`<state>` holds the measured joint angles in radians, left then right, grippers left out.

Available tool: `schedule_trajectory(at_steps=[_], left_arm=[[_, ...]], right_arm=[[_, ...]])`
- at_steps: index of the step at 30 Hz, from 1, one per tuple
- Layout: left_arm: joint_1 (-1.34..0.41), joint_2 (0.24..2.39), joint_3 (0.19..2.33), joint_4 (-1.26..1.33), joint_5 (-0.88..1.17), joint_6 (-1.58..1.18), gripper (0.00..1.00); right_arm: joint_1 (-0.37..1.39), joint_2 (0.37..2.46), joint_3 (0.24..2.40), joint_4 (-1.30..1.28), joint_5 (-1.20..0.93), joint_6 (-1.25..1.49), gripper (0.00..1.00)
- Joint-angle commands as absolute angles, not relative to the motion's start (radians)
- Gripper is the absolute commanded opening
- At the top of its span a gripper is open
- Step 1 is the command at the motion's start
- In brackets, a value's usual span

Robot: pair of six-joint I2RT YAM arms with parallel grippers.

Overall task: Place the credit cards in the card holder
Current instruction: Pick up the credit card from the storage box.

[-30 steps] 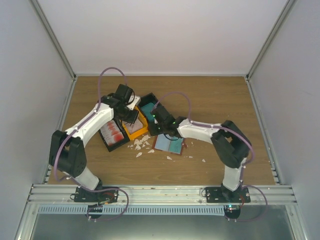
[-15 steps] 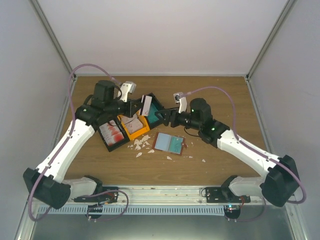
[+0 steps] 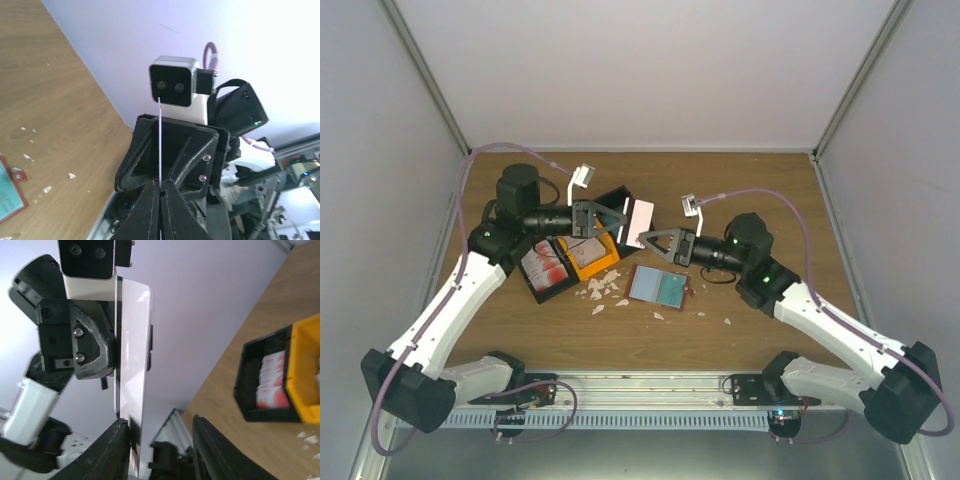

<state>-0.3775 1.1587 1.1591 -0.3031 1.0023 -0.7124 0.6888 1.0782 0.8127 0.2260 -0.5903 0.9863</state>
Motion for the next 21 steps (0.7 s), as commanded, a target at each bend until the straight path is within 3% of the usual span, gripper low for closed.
schedule_trajectory(at_steps=[1, 6, 13, 16, 17, 21], left_arm=[[-0.383, 1.120, 1.092, -0.150, 1.113, -0.869, 0.00], [-0.396, 1.097, 1.021, -0.106, 1.119, -0.905, 0.00], [-0.469, 1.096, 0.953, -0.066, 1.072, -0.900, 0.00], [-0.508, 1.114, 0.953, -0.092, 1.013, -0.876, 0.00], [-0.517, 1.116, 0.961, -0.123, 0.977, -0.863, 0.02], [-0.523, 1.094, 0.974, -0.219, 0.823, -0.803, 0.36]], right_arm=[[0.686, 1.022, 0.729, 0.391, -0.678, 1.142, 0.31], [0.686, 1.002, 0.673, 0.444, -0.707, 1.173, 0.17], [0.685, 1.017, 0.650, 0.460, -0.720, 1.158, 0.15], [0.685, 1.017, 0.653, 0.429, -0.700, 1.120, 0.02], [0.686, 1.010, 0.655, 0.396, -0.684, 1.098, 0.01], [0.683, 0.942, 0.648, 0.230, -0.592, 0.997, 0.01]])
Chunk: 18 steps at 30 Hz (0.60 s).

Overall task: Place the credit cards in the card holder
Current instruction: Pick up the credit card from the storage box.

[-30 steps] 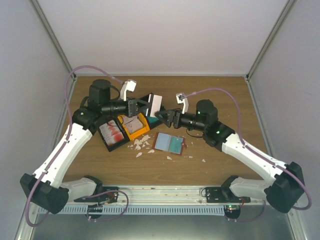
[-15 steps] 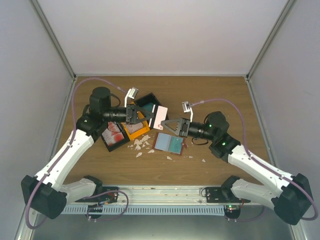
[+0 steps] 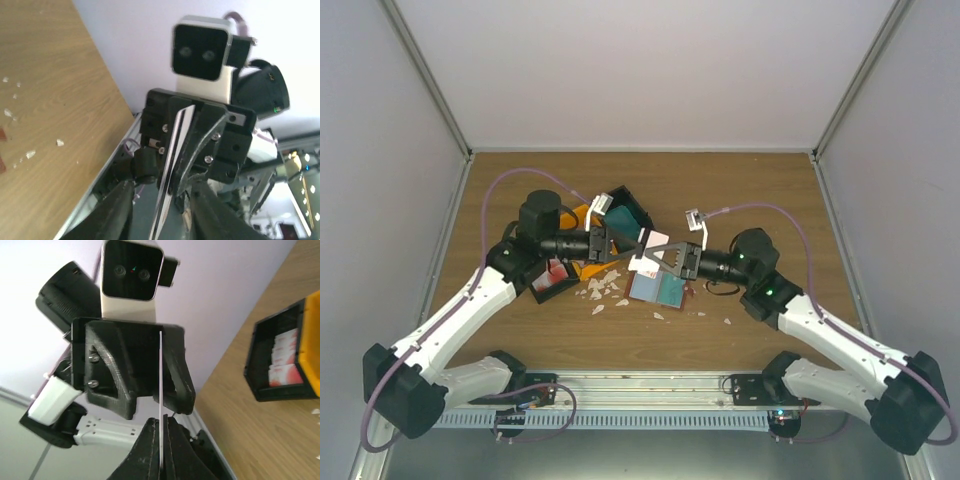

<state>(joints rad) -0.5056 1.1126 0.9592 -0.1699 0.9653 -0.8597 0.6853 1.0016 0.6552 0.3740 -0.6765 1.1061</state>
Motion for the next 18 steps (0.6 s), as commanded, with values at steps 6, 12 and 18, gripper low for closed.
schedule_trajectory(at_steps=[6, 12, 18], left_arm=[[-0.540, 1.055, 0.857, -0.172, 0.747, -0.755, 0.58], [-0.591, 1.035, 0.757, -0.204, 0.573, -0.671, 0.65], [-0.644, 1.115, 0.700, -0.180, 0.380, -0.632, 0.67]], right_arm=[[0.670, 0.892, 0.618, 0.017, -0.508, 0.890, 0.00], [0.656, 0.906, 0.522, -0.098, -0.428, 0.823, 0.00], [0.554, 1.006, 0.396, -0.014, -0.549, 0.807, 0.01]])
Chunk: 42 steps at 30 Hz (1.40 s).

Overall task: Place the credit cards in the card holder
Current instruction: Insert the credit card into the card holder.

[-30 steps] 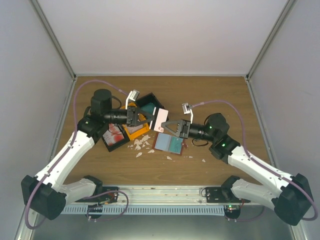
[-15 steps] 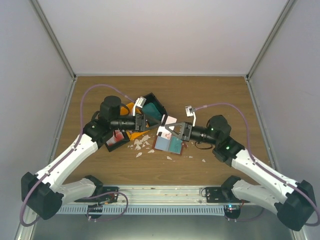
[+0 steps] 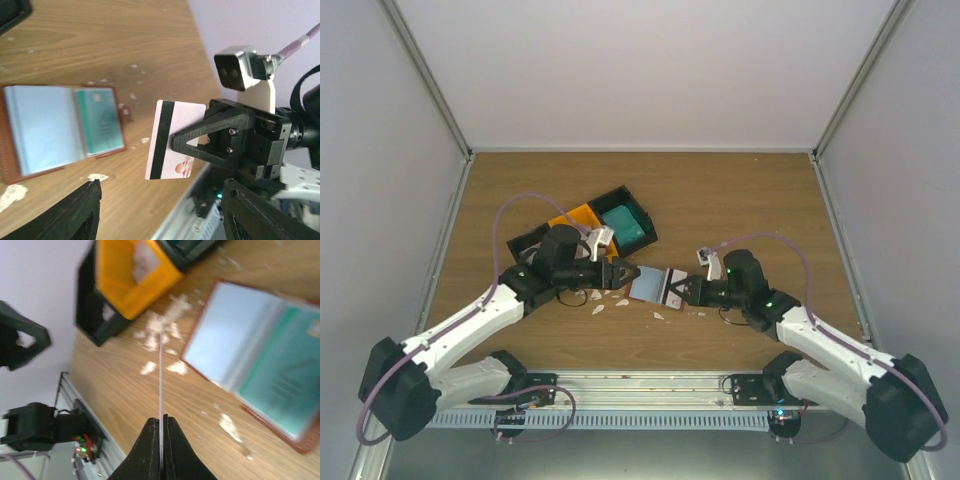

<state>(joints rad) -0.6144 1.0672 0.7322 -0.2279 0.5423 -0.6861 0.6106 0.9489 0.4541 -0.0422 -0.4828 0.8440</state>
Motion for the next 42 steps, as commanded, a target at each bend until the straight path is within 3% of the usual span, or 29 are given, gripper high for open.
schedule_trajectory(at_steps=[1, 6, 11, 18, 29, 36, 42], left_arm=[[-0.654, 1.139, 0.699, -0.162, 0.371, -0.629, 0.67], [-0.696, 1.303, 0.760, -0.149, 0.236, -0.573, 0.65], [-0.702, 1.453, 0.837, -0.154, 0.096, -0.530, 0.57], [-0.704, 1.588, 0.884, -0.147, 0.083, -0.504, 0.55], [-0.753, 1.636, 0.851, -0.114, -0.061, -0.532, 0.47], [-0.770, 1.656, 0.841, -0.121, -0.092, -0.540, 0.47], [-0.780, 1.670, 0.841, -0.146, -0.120, -0.555, 0.47]], right_arm=[[0.539, 1.039, 0.382, 0.011, -0.571, 0.807, 0.01], [0.483, 1.210, 0.391, 0.127, -0.629, 0.817, 0.01], [0.469, 1.366, 0.433, 0.242, -0.658, 0.878, 0.01], [0.448, 1.520, 0.484, 0.343, -0.711, 0.967, 0.03], [0.434, 1.642, 0.501, 0.388, -0.734, 0.978, 0.07], [0.435, 1.635, 0.493, 0.379, -0.706, 0.962, 0.25], [0.435, 1.569, 0.485, 0.311, -0.641, 0.938, 0.23]])
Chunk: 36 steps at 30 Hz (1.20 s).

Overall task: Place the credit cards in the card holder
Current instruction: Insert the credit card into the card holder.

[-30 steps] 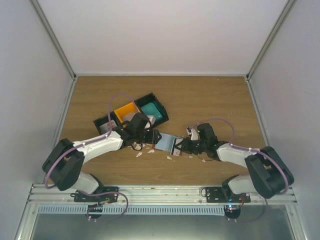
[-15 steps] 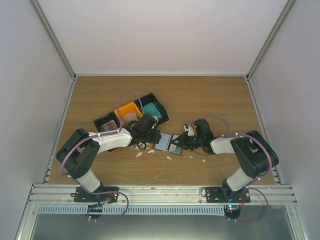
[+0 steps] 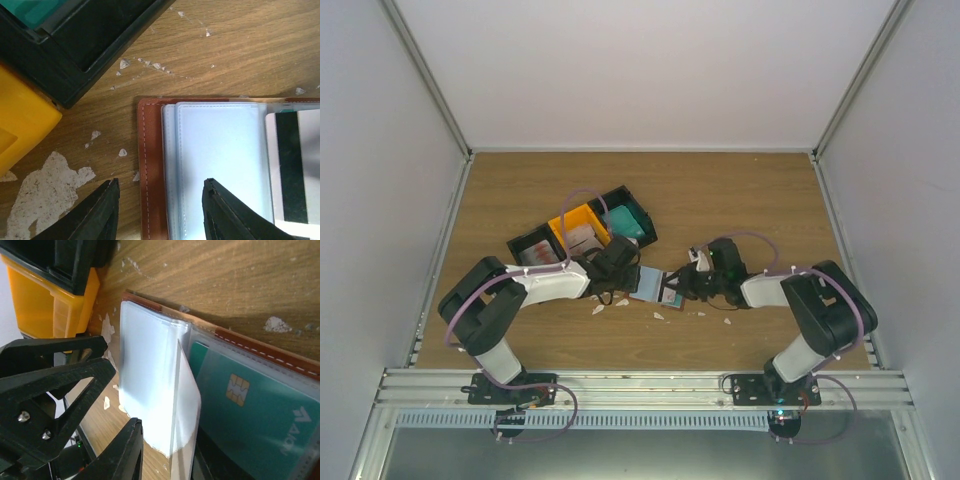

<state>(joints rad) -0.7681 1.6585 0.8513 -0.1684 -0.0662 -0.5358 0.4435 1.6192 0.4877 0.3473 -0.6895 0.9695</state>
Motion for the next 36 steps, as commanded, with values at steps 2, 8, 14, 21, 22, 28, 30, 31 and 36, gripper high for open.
schedule_trajectory(at_steps=[2, 8, 14, 21, 22, 28, 30, 31, 36], left_arm=[[-0.781, 1.670, 0.840, -0.151, -0.130, -0.558, 0.47], [-0.782, 1.676, 0.849, -0.166, -0.121, -0.558, 0.49], [-0.782, 1.688, 0.856, -0.167, -0.110, -0.554, 0.52], [-0.788, 1.704, 0.854, -0.161, -0.100, -0.560, 0.52], [-0.789, 1.706, 0.854, -0.162, -0.102, -0.561, 0.52], [-0.799, 1.708, 0.851, -0.170, -0.106, -0.577, 0.49], [-0.803, 1.712, 0.853, -0.179, -0.108, -0.582, 0.47], [-0.804, 1.715, 0.854, -0.186, -0.112, -0.585, 0.45], [-0.811, 1.722, 0.851, -0.222, -0.143, -0.604, 0.36]], right_arm=[[0.434, 1.556, 0.481, 0.298, -0.631, 0.934, 0.21], [0.435, 1.551, 0.467, 0.283, -0.636, 0.921, 0.18], [0.437, 1.530, 0.455, 0.260, -0.599, 0.911, 0.18], [0.436, 1.499, 0.415, 0.274, -0.588, 0.922, 0.02], [0.436, 1.499, 0.414, 0.276, -0.588, 0.923, 0.01], [0.436, 1.499, 0.403, 0.328, -0.626, 0.951, 0.01], [0.436, 1.501, 0.407, 0.349, -0.648, 0.964, 0.01], [0.436, 1.506, 0.411, 0.355, -0.657, 0.969, 0.00], [0.436, 1.552, 0.417, 0.401, -0.696, 1.001, 0.00]])
